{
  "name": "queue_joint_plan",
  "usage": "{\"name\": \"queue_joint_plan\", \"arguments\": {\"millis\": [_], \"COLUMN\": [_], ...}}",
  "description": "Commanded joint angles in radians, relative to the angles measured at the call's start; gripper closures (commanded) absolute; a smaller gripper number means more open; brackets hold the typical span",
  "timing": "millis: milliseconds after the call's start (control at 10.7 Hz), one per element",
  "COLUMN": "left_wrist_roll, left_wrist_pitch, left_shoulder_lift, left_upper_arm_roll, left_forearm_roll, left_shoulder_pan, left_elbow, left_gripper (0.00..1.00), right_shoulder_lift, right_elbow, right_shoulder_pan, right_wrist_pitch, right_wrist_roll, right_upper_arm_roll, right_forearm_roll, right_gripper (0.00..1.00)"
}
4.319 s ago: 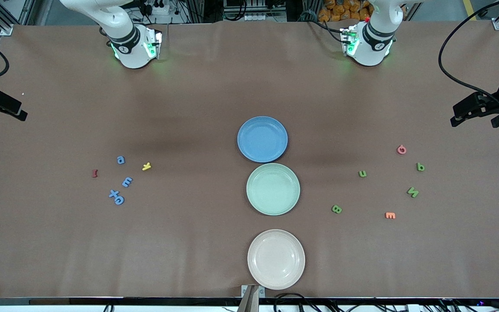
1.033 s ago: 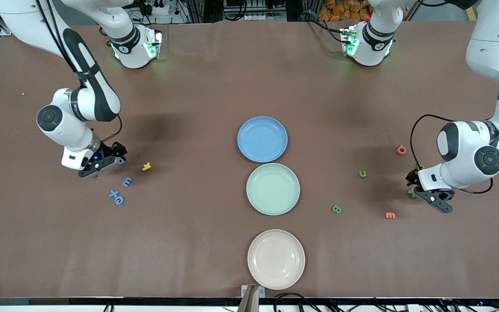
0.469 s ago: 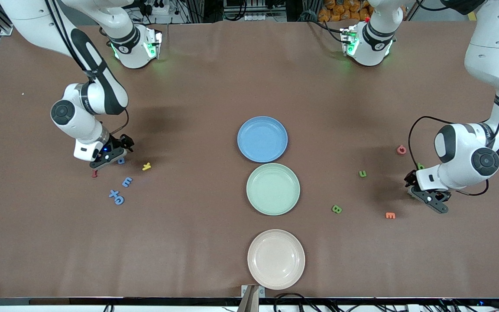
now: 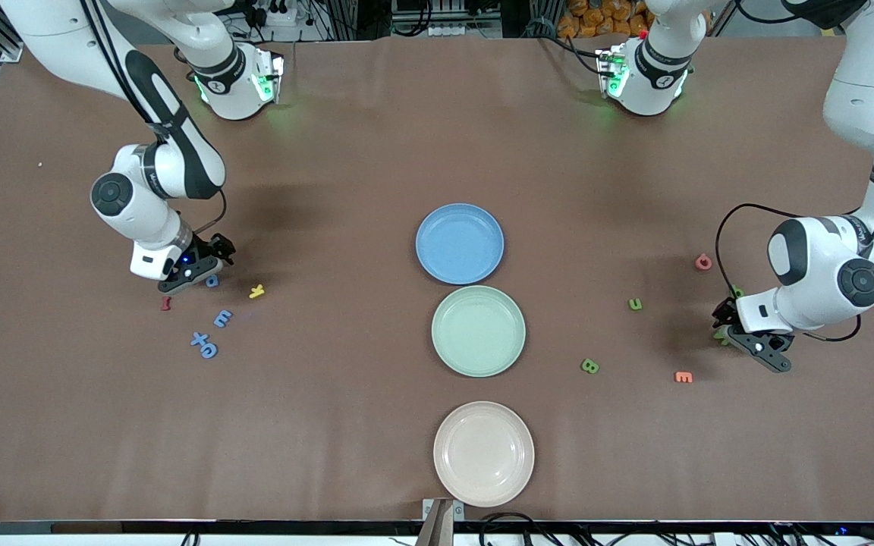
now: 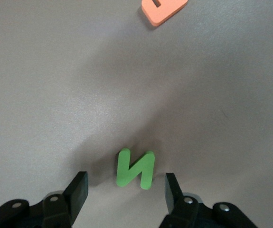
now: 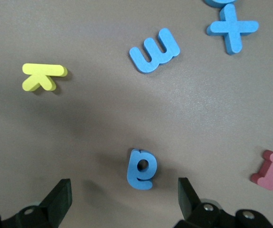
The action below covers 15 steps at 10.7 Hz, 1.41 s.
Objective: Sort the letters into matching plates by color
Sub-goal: 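Grasp blue g with the right gripper while the left gripper grasps green n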
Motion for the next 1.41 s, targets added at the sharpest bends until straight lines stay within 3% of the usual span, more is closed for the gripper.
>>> {"name": "queue_joint_plan", "arguments": {"millis": [0,469,845,1127,1221,1314], "left_wrist_roll": [0.02,0.022,0.022,0.02,0.023,0.023], "left_wrist_pitch": [0.009,0.009,0.011,0.011,0.011,0.011], "left_shoulder_lift": [0.005,0.014,0.021,0.019,0.018,0.016], "left_upper_arm_roll": [-0.016,-0.016,-0.016,-0.016,-0.018,-0.018], "left_forearm_roll": [-0.016,-0.016,-0.018,-0.018,-0.016,-0.018], "left_shoulder_pan": [0.012,0.01,0.009,0.009,0.015,0.015], "left_elbow": [0.006,0.009,0.015,0.015,0.013,0.015], "left_gripper": [0.29,0.37,0.4,0.58,0.77,0.89], "right_shoulder_lift": [0.036,0.033,0.026,0.021,0.021,0.021], "right_elbow": [-0.007,-0.007,-0.004,-0.002,0.002,0.007], "right_shoulder_pan": [-0.022,-0.022,-0.023,-0.032,-0.034,-0.038], "right_wrist_pitch": [0.068,0.066,0.063,0.058,0.057,0.057], "right_wrist_roll": [-0.003,-0.005,-0.005,-0.009,-0.009,-0.009], "right_upper_arm_roll": [0.018,0.018,0.018,0.018,0.018,0.018], "right_forearm_roll": [-0.004,-0.006,-0.007,-0.007,-0.007,-0.007], "right_gripper": [0.05,0.2,0.43,0.49,0.51,0.56]}}
